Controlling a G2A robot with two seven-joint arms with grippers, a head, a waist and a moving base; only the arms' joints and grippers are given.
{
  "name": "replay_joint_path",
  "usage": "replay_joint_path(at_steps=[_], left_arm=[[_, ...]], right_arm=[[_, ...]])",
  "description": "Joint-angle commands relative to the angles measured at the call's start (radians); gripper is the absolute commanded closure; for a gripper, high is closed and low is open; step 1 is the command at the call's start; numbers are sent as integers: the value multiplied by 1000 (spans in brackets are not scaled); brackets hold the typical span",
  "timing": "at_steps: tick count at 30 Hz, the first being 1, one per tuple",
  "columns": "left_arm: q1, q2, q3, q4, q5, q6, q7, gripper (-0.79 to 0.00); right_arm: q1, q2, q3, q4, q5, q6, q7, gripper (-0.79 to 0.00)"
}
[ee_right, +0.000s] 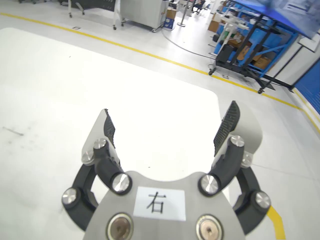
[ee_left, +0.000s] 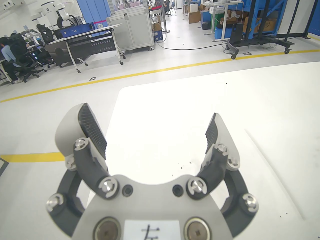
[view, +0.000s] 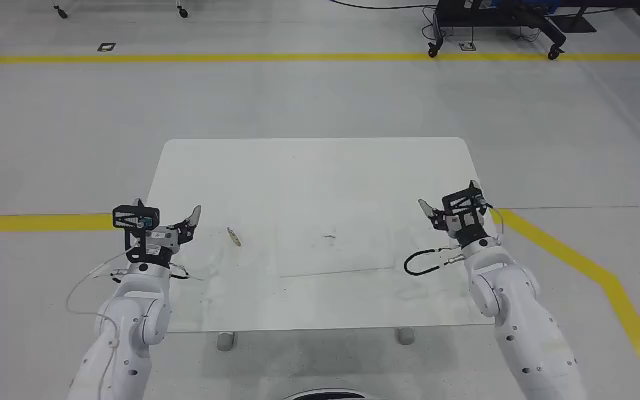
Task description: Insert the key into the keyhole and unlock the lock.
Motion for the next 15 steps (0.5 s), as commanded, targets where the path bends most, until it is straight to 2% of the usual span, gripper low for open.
replay_joint_path(at_steps=[1,12,15], left_arm=[[0,0,0,0,0,0,0,-785],[0,0,0,0,0,0,0,-785],[0,0,0,0,0,0,0,-785]], right_arm=[[35,-2,-42,23,-23,-47,22,-785],[269,-18,-218,282,52,-417,105,-785],[313,-23,-247,337,87,-468,121,-785]])
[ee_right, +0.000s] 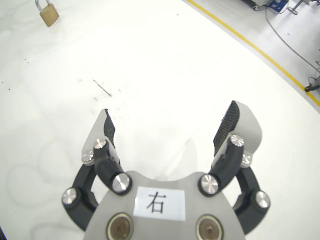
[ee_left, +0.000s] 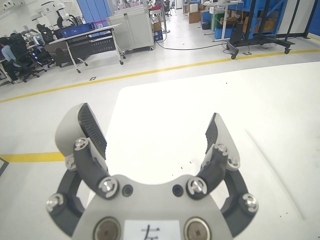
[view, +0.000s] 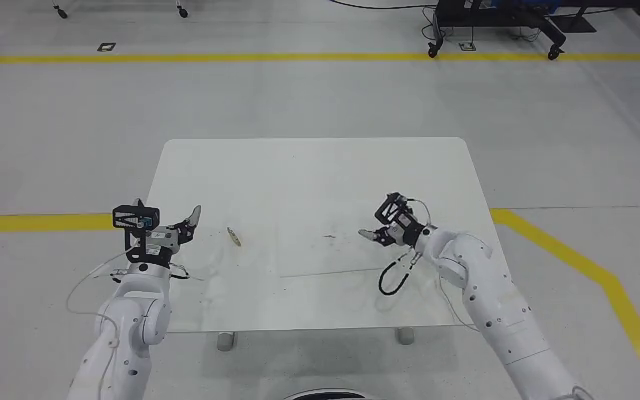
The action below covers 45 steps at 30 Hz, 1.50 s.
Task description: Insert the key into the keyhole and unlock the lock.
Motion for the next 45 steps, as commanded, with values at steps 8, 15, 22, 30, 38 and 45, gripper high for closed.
replay_joint_path(at_steps=[8,15,22,30,38,45], left_arm=[[0,0,0,0,0,0,0,-785],[0,0,0,0,0,0,0,-785],[0,0,0,0,0,0,0,-785],[0,0,0,0,0,0,0,-785],[0,0,0,0,0,0,0,-785],[0,0,0,0,0,0,0,-785]], right_arm=[[93,-14,-61,125,51,-47,41,-785],[138,-30,-130,166,31,-39,20,-708],[197,-41,-159,214,83,-79,50,-354],[259,-55,-226,245,116,-188,93,-345],[295,-62,-280,256,84,-266,92,-332],[318,-67,-319,253,45,-296,88,-302]])
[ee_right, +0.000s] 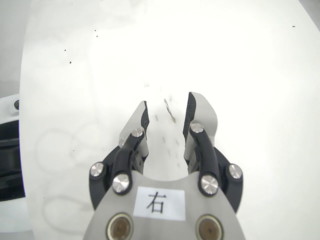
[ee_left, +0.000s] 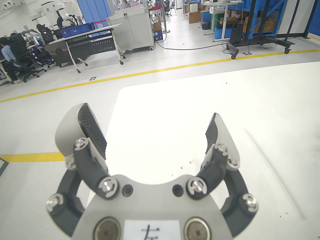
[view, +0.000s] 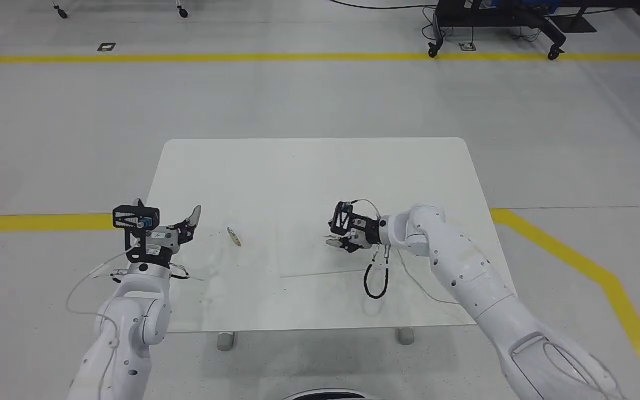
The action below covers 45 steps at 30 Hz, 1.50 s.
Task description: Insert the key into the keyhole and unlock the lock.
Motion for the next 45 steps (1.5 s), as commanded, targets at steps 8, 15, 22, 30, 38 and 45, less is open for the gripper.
replay_joint_path(at_steps=[8,15,22,30,38,45], left_arm=[[0,0,0,0,0,0,0,-785],[0,0,0,0,0,0,0,-785],[0,0,0,0,0,0,0,-785],[0,0,0,0,0,0,0,-785],[0,0,0,0,0,0,0,-785],[0,0,0,0,0,0,0,-785]], right_arm=[[14,-1,-42,-17,-97,-1,-29,0],[14,4,-43,-35,-131,11,-48,0],[-29,26,-16,-121,-214,43,-63,-336],[-24,19,-55,-140,-248,64,-18,-280],[4,1,-104,-118,-284,117,7,0],[-15,15,-65,-164,-297,136,-37,0]])
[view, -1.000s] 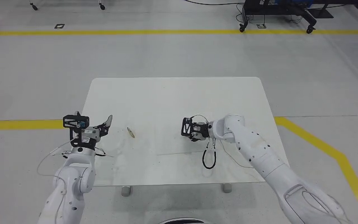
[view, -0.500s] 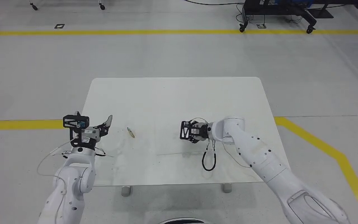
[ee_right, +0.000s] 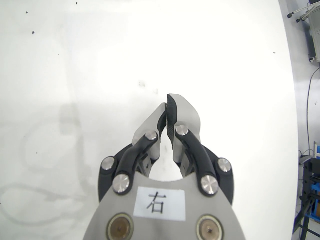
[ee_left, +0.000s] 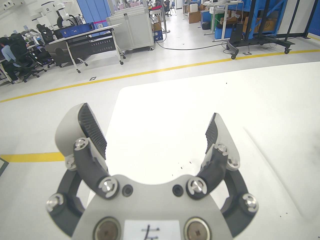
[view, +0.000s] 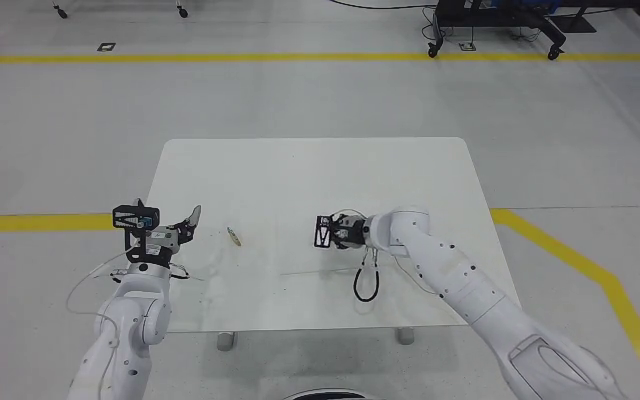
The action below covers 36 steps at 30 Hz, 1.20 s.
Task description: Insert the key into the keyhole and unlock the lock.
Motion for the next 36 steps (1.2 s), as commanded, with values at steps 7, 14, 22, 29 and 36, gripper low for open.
replay_joint_path(at_steps=[7,14,22,29,36], left_arm=[[0,0,0,0,0,0,0,-785],[0,0,0,0,0,0,0,-785],[0,0,0,0,0,0,0,-785],[0,0,0,0,0,0,0,-785],[-33,-3,2,21,-234,-186,-27,-785]], right_arm=[[-120,43,165,-138,73,68,-156,0],[-248,47,320,-133,592,116,-229,0],[-282,57,378,-127,765,65,-181,0],[-282,57,378,-127,765,65,-181,0],[-259,42,326,-113,830,97,-163,0]])
